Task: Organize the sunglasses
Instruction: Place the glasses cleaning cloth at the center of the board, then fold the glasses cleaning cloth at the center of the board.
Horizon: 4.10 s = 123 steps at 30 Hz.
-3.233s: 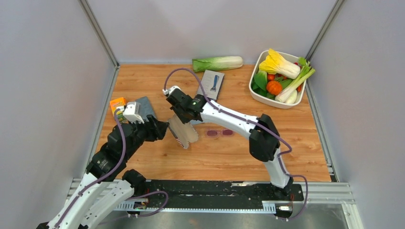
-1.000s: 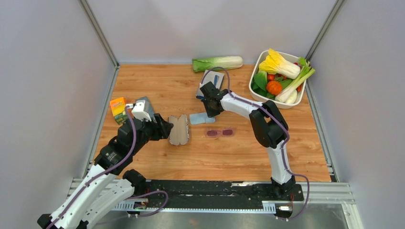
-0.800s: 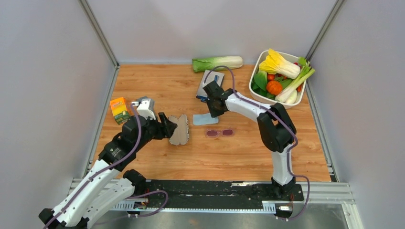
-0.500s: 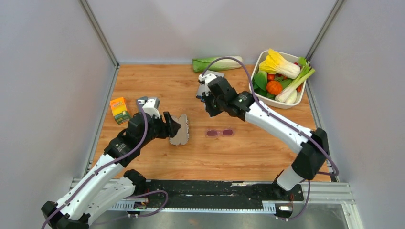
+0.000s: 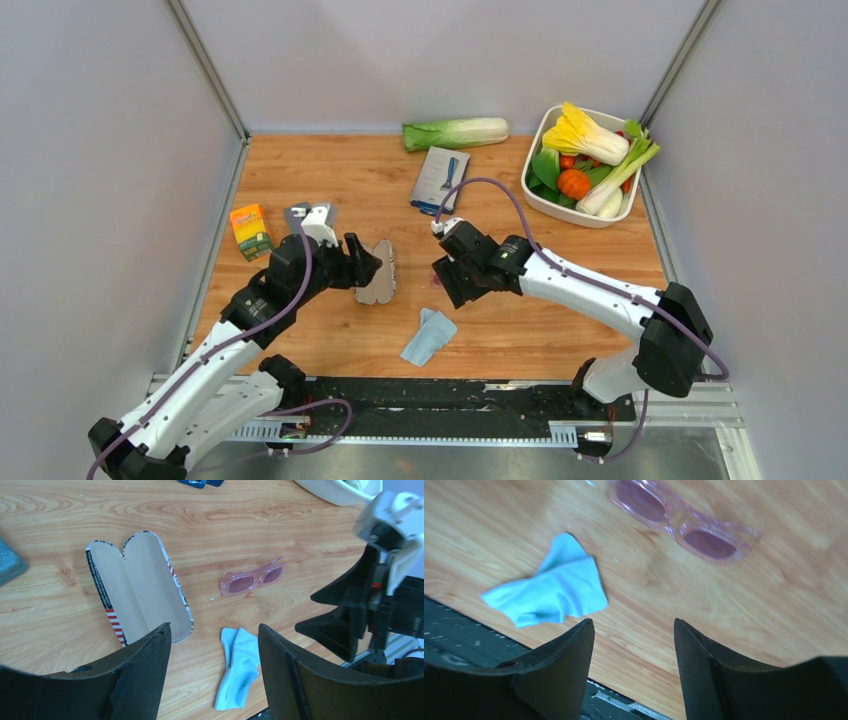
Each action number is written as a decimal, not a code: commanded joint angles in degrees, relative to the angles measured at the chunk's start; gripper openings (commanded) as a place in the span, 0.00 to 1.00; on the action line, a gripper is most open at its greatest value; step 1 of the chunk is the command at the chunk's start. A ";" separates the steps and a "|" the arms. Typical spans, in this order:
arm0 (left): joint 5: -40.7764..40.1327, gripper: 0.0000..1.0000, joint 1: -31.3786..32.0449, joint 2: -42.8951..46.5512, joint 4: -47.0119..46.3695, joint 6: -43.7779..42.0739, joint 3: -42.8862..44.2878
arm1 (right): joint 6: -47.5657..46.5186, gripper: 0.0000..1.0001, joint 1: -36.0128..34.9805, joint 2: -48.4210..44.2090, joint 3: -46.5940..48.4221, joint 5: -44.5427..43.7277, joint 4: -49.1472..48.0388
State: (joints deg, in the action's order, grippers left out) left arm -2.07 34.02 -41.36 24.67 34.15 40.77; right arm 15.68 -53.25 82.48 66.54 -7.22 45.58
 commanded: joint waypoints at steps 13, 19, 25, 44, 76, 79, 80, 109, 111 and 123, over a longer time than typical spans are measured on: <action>7.68 0.72 -0.27 0.85 -2.34 -1.45 -2.89 | 8.49 0.48 3.42 8.21 -7.48 -0.16 -11.74; 15.15 0.72 0.17 -1.96 -0.76 -3.30 -3.68 | 6.47 0.48 6.49 15.59 -3.89 1.07 -15.08; 15.25 0.73 3.24 -0.65 -1.20 -2.16 -6.05 | 3.83 0.47 13.25 26.14 6.64 5.20 -16.49; 1.71 0.63 22.32 -0.82 -5.59 9.17 -17.30 | -1.80 0.41 8.00 10.60 -4.93 16.27 -17.55; 0.22 0.57 26.01 -1.18 -3.84 13.75 -19.07 | -2.59 0.26 4.21 17.89 -8.27 23.31 -21.77; -0.13 0.57 26.01 -0.39 -3.22 13.84 -18.98 | -2.50 0.22 4.12 18.51 -8.27 23.57 -21.68; -0.22 0.57 26.01 -0.12 -2.96 13.84 -18.98 | -2.50 0.16 4.12 18.51 -8.27 23.57 -21.76; -2.86 0.55 22.84 -22.96 -15.35 -10.14 -4.41 | -1.88 0.01 14.32 8.75 -6.60 17.33 -15.61; -2.94 0.53 22.84 -26.39 -15.00 -13.40 -1.86 | -1.97 0.01 14.58 8.49 -6.78 17.86 -15.79; -2.25 0.50 22.84 -38.17 -16.49 -20.88 2.38 | -2.24 0.01 15.46 8.49 -6.95 19.61 -16.32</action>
State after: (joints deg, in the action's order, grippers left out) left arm -4.67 56.95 -77.71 9.80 16.82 41.32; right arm 13.65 -38.33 93.10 59.55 11.20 30.59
